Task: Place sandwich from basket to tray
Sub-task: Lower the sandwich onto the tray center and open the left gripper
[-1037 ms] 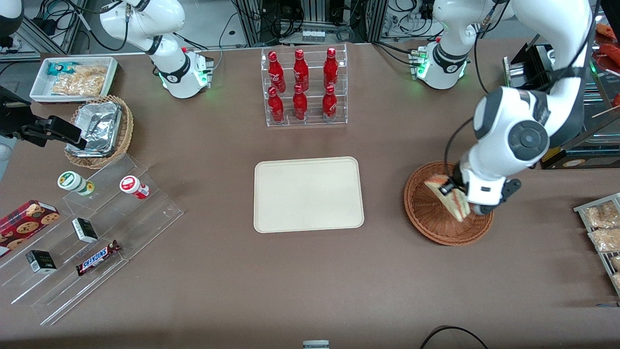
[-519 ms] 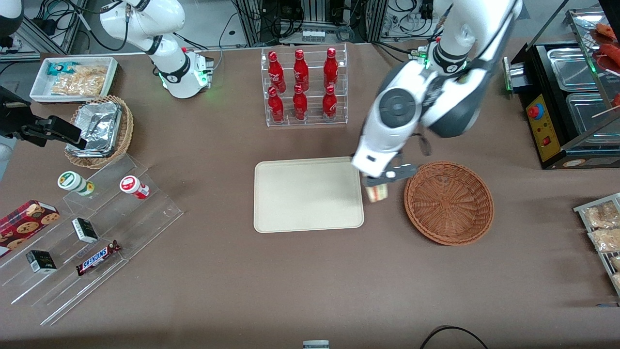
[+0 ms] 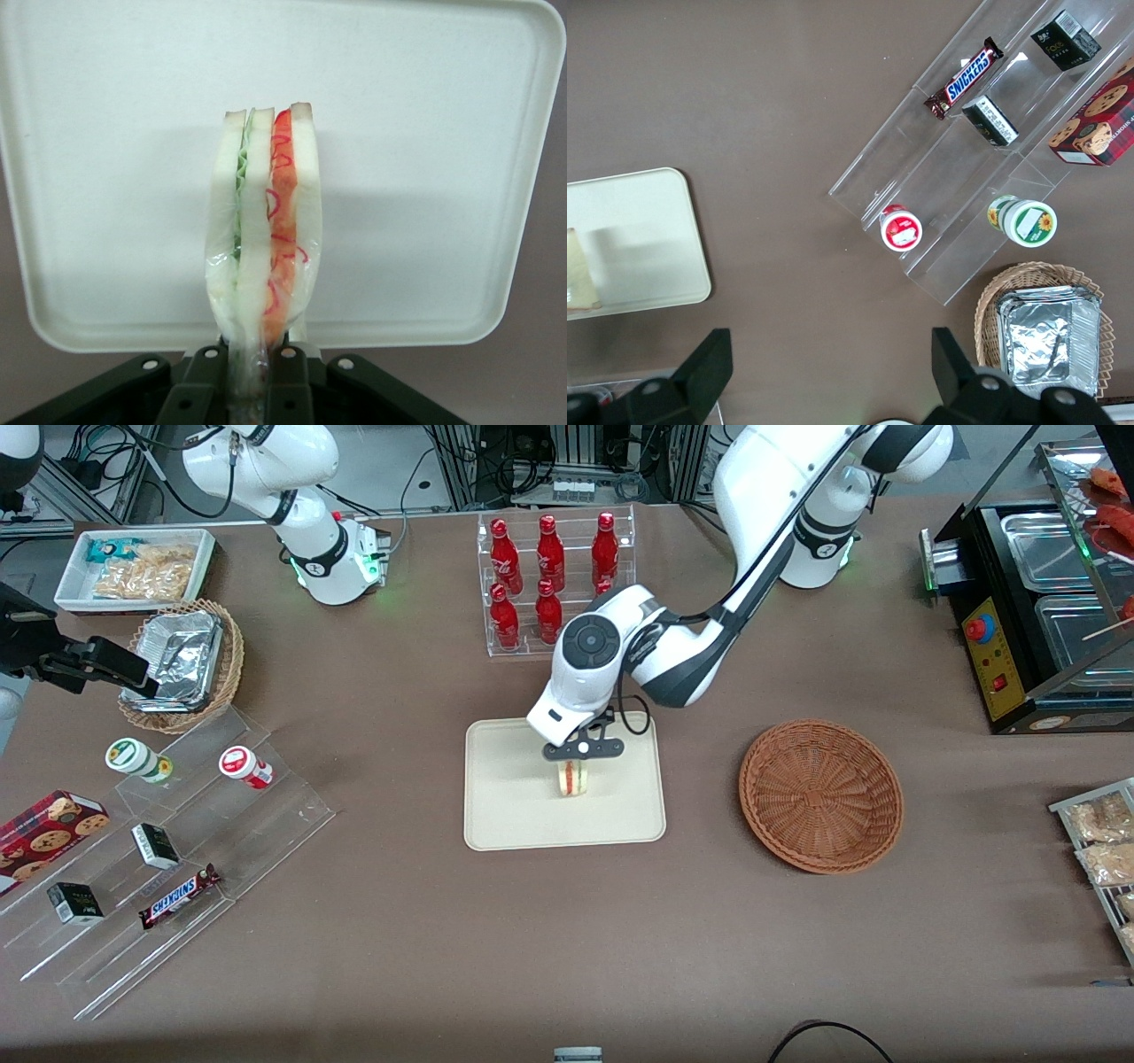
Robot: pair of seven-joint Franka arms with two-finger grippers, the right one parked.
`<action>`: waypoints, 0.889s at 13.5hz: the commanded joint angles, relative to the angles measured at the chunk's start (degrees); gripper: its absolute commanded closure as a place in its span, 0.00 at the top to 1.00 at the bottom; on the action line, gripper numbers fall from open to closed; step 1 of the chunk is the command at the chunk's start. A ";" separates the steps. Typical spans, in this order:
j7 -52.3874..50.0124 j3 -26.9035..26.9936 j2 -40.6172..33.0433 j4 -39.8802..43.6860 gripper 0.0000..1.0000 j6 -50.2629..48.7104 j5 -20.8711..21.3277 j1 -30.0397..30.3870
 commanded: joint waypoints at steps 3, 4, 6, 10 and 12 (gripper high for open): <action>-2.70 0.75 6.12 7.05 0.12 -0.67 4.15 -1.21; -2.97 0.75 6.91 7.39 0.12 -0.66 5.21 -1.39; -3.15 0.83 8.76 8.62 0.13 -0.66 5.74 -2.26; -3.06 0.92 8.68 8.63 1.00 -0.66 6.27 -2.53; -3.15 1.10 7.02 8.45 1.00 -1.54 6.36 -2.18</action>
